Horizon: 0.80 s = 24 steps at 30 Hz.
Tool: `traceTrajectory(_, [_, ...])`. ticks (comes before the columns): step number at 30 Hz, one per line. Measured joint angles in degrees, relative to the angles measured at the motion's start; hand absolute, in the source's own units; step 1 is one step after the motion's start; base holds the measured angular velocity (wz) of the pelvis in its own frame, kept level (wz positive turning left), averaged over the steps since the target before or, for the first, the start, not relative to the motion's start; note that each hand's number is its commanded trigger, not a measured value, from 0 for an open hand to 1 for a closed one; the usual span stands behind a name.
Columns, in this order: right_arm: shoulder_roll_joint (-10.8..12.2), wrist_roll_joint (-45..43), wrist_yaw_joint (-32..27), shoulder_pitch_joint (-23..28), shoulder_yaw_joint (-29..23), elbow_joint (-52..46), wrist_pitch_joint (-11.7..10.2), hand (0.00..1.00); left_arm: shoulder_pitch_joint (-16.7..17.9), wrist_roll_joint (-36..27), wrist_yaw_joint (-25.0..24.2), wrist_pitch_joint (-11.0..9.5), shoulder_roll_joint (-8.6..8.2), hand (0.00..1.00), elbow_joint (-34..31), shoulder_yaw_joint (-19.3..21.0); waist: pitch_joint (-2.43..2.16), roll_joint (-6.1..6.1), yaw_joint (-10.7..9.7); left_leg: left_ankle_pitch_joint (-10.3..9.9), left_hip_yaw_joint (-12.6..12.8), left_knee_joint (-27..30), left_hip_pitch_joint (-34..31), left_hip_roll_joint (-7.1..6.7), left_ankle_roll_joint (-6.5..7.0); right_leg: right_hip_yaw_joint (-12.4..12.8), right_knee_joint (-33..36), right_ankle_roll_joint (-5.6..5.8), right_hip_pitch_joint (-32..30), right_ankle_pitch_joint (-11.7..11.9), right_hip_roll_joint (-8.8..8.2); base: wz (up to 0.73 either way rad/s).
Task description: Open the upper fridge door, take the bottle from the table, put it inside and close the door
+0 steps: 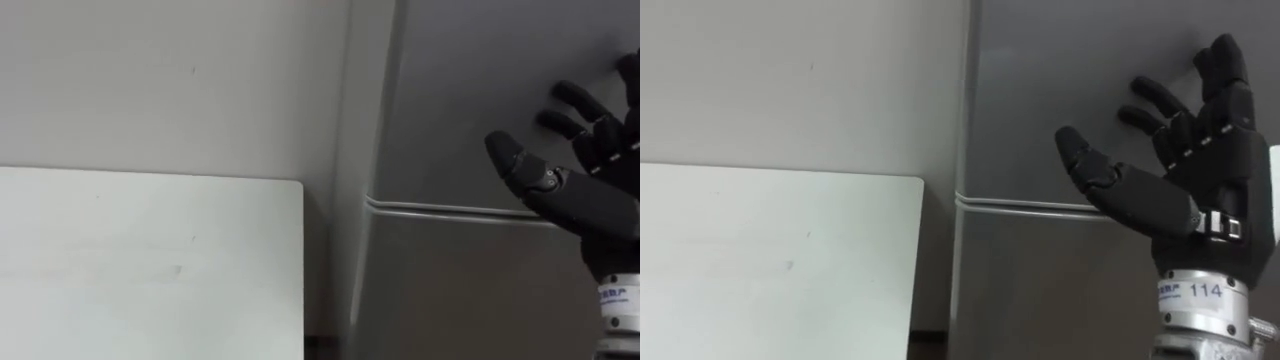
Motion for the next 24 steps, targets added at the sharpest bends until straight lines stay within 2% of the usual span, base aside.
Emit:
traceTrajectory(6, [-0.01, -2.56, -2.85, -0.27, -0.13, 0.9, -0.15, 0.0, 0.43, -0.03, -1.35, 0.01, 0.3, 0.0, -0.97, 0.03, 0.02, 0.04, 1.05, 0.0, -0.37, 0.32, -0.24, -0.05, 0.01, -0.17, 0.02, 0.02, 0.07, -0.01, -0.01, 0.03])
traceTrajectory(24, [-0.01, -3.12, -4.77, -1.91, -0.06, 2.76, -0.79, 0.0, 1.17, -0.03, -2.73, 0.0, 0.8, 0.0, -1.82, 0.03, 0.02, -0.03, 1.08, 0.01, -0.51, 0.45, -0.32, -0.13, 0.03, -0.21, 0.05, 0.07, 0.1, 0.04, -0.06, 0.0])
